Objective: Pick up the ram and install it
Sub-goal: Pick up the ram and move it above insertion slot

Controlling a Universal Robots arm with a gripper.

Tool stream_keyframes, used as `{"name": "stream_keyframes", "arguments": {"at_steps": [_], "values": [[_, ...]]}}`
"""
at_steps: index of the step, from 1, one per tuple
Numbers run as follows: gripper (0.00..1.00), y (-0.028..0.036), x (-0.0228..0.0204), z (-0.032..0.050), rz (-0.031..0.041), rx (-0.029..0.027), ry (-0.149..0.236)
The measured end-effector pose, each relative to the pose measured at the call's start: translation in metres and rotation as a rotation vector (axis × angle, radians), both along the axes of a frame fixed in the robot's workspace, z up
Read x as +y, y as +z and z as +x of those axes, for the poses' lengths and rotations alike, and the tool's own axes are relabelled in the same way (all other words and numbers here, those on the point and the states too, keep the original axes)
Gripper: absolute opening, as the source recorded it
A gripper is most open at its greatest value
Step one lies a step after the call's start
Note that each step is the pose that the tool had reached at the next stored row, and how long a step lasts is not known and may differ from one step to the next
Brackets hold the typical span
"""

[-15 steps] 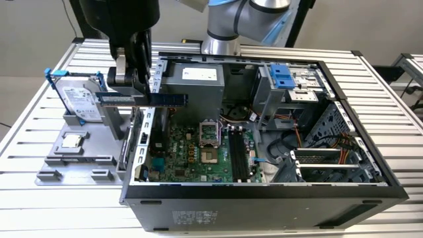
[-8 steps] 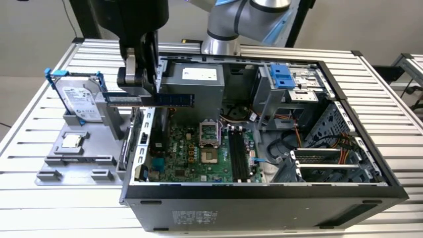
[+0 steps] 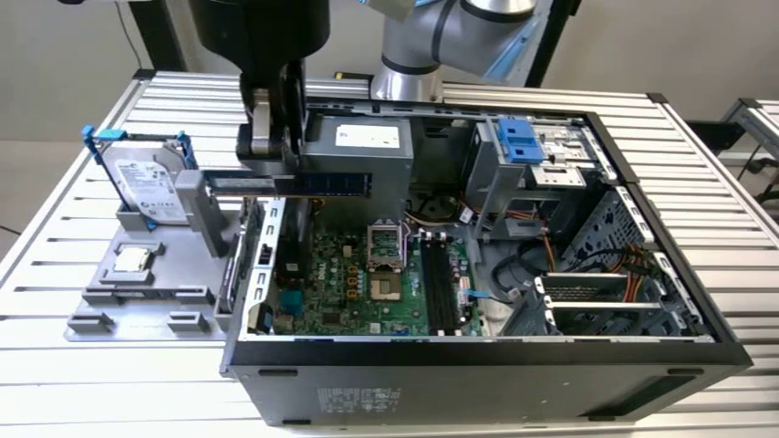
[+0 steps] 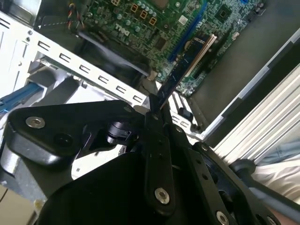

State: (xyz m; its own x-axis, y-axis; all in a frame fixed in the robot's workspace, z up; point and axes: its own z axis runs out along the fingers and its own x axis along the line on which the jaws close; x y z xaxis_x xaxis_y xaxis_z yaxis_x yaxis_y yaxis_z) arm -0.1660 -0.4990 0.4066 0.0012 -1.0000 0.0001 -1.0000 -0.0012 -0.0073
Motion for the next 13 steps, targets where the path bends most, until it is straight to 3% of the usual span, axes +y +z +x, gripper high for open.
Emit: {"name": "stream_keyframes", "arguments": {"at_steps": [13], "values": [[0.0, 0.0, 0.0, 0.0187, 0.0, 0.0, 0.007]]}}
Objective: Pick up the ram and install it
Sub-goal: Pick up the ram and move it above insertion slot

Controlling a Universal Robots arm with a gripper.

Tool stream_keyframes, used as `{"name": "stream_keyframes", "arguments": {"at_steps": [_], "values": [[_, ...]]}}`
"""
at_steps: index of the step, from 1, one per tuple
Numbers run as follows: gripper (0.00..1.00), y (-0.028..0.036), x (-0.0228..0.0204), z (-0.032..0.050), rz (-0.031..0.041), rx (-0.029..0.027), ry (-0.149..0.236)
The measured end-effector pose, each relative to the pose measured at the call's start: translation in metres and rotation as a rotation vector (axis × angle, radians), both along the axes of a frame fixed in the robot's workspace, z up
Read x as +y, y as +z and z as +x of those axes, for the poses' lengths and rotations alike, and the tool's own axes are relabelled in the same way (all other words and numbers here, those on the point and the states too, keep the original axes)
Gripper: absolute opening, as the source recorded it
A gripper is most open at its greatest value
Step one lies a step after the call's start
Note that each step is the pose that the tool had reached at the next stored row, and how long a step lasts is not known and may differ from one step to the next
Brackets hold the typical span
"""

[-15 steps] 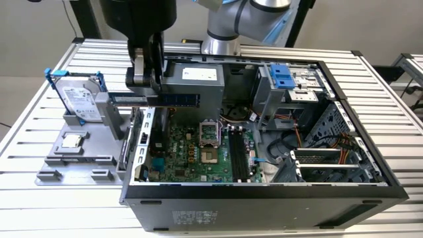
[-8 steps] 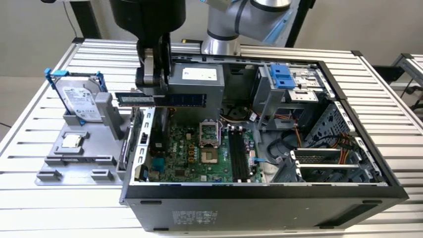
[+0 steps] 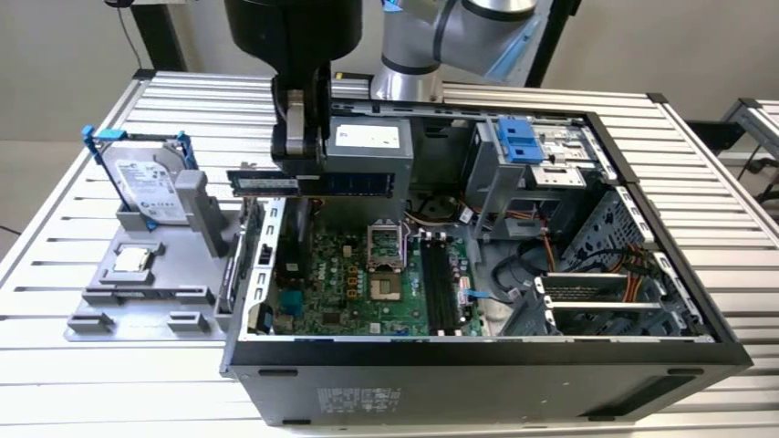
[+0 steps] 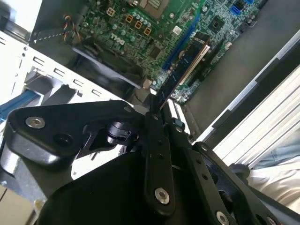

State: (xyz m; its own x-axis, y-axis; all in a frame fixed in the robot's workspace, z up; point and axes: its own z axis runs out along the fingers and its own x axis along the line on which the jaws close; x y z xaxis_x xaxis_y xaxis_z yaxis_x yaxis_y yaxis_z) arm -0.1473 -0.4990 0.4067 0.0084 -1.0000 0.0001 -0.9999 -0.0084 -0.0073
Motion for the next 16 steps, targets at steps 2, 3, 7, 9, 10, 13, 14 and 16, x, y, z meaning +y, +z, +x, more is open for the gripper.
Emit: {"name": "stream_keyframes", "arguments": {"at_steps": [2, 3, 7, 9, 10, 13, 14, 16], "values": [[0.0, 0.0, 0.0, 0.003, 0.0, 0.0, 0.001], [0.0, 0.0, 0.0, 0.0044, 0.0, 0.0, 0.002], [0.0, 0.0, 0.0, 0.01, 0.0, 0.0, 0.004], [0.0, 0.0, 0.0, 0.0126, 0.0, 0.0, 0.005], [0.0, 0.0, 0.0, 0.014, 0.0, 0.0, 0.005], [0.0, 0.0, 0.0, 0.0181, 0.0, 0.0, 0.007], [0.0, 0.0, 0.0, 0.0196, 0.0, 0.0, 0.007], [0.0, 0.0, 0.0, 0.0224, 0.0, 0.0, 0.009]]}}
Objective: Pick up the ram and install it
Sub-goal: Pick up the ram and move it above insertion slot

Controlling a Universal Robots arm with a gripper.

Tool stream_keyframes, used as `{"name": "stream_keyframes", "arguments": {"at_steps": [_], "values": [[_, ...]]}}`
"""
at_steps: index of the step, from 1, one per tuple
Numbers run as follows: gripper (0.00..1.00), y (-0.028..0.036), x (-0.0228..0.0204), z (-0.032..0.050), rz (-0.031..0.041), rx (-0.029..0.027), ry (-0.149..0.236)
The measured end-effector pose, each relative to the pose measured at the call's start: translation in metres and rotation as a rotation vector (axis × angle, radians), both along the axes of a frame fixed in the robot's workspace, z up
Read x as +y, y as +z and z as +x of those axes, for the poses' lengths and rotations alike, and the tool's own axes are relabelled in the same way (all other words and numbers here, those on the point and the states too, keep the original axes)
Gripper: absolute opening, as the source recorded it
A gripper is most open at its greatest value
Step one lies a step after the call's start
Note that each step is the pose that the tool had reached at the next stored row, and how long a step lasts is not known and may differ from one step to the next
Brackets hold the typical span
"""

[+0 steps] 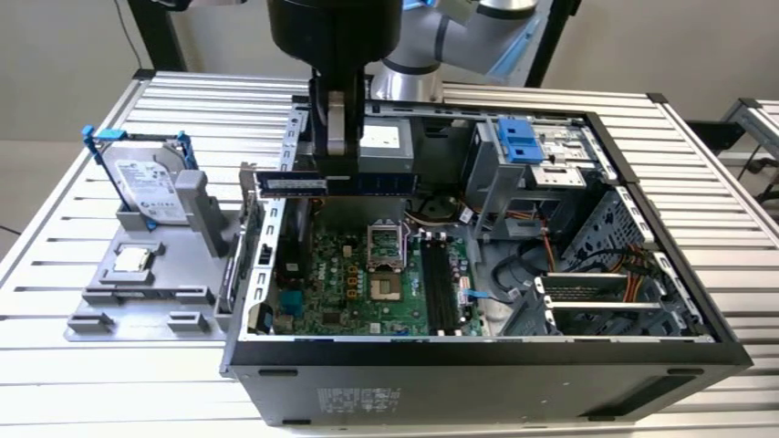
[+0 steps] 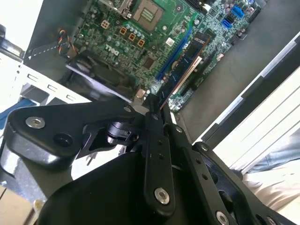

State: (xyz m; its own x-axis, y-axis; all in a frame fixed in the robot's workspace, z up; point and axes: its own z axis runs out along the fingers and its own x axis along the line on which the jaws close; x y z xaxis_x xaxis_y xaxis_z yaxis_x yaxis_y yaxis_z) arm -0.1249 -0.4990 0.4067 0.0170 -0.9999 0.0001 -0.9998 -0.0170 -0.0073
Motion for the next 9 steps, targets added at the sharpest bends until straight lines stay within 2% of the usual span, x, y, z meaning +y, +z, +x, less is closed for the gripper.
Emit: {"name": "stream_keyframes", "arguments": {"at_steps": [9], "values": [[0.0, 0.0, 0.0, 0.0128, 0.0, 0.0, 0.005]]}}
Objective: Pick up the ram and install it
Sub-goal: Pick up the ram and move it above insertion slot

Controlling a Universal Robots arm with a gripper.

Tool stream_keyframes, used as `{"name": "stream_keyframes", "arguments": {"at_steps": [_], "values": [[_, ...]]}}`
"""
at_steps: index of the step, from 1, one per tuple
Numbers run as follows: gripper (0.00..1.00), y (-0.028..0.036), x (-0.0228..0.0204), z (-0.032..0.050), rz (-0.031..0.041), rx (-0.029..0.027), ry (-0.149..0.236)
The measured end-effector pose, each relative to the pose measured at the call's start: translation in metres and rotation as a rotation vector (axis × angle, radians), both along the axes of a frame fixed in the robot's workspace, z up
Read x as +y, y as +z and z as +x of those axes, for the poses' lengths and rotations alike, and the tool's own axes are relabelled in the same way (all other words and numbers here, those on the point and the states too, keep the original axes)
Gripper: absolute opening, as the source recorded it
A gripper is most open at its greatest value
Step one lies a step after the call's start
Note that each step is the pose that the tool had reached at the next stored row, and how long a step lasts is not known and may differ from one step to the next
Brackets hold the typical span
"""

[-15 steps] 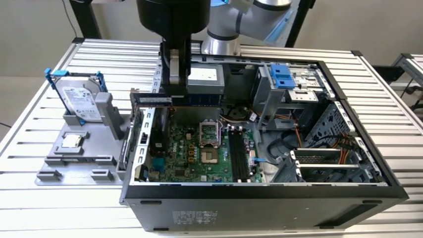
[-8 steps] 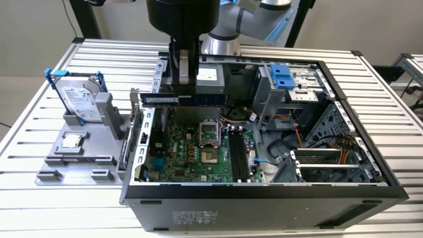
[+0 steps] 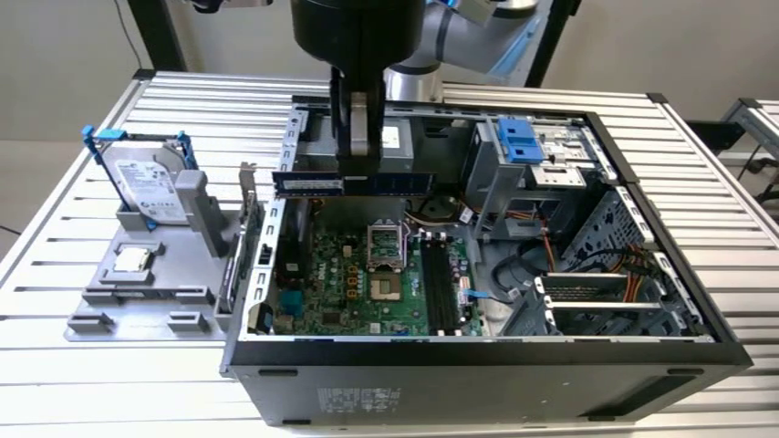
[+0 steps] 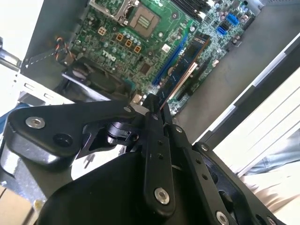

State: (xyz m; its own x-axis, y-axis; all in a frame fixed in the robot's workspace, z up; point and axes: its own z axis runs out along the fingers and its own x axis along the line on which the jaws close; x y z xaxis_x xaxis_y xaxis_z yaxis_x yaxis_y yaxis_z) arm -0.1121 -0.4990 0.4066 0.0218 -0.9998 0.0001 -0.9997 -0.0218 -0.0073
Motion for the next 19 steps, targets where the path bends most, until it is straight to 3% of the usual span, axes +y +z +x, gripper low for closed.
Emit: {"name": "stream_keyframes", "arguments": {"at_steps": [19], "values": [[0.0, 0.0, 0.0, 0.0288, -0.0001, 0.0, 0.009]]}}
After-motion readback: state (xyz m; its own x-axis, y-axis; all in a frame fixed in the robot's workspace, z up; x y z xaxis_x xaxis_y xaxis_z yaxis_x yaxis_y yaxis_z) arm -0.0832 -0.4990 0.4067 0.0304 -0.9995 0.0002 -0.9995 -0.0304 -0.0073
